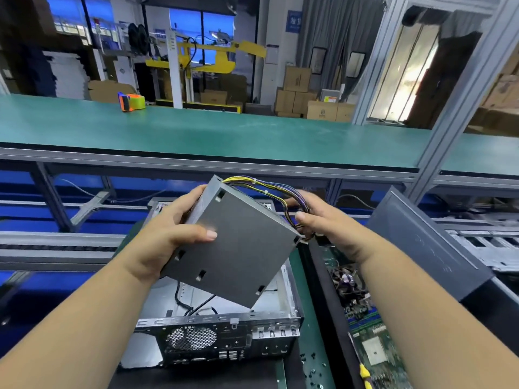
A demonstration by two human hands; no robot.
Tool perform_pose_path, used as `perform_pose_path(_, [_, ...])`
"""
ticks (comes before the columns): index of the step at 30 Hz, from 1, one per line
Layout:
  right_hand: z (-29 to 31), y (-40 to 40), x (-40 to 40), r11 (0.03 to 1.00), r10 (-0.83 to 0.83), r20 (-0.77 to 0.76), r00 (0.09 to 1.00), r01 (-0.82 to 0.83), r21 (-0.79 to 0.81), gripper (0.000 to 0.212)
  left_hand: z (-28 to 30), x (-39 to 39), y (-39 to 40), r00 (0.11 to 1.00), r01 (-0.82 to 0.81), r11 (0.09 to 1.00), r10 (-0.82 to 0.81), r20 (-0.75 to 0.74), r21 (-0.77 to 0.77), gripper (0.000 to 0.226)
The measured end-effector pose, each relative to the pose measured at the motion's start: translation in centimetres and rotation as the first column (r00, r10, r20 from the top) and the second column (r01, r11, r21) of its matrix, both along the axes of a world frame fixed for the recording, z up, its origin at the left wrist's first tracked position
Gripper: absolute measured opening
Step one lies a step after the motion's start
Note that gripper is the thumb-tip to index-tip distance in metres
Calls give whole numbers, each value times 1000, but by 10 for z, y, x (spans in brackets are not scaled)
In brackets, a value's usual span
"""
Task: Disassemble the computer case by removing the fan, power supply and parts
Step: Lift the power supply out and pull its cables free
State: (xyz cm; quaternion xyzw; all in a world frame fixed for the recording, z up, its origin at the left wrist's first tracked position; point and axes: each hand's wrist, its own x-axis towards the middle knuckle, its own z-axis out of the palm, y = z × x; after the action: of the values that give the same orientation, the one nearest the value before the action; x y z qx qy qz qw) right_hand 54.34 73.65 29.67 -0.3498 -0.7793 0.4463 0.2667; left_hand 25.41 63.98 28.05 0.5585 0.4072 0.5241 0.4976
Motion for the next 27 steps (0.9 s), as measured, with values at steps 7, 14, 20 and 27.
perform_pose_path(7, [41,-10,-9,999,30,226,974,-35,18,96,-3,-1,20,981,192,981,-191,-48,31,95])
perform_pose_path(14, [50,-24,9,1000,-5,446,895,-1,13,100,1,19,42,942,328,944,-323,-95,46,95])
perform_pose_path(20, [50,-20,36,981,-138,474,870,55,184,82,-1,53,65,900,423,906,-418,-125,19,96])
perform_pose_path(27, [48,10,78,979,-69,478,876,-32,199,111,-6,108,93,880,461,888,-457,-130,-1,94])
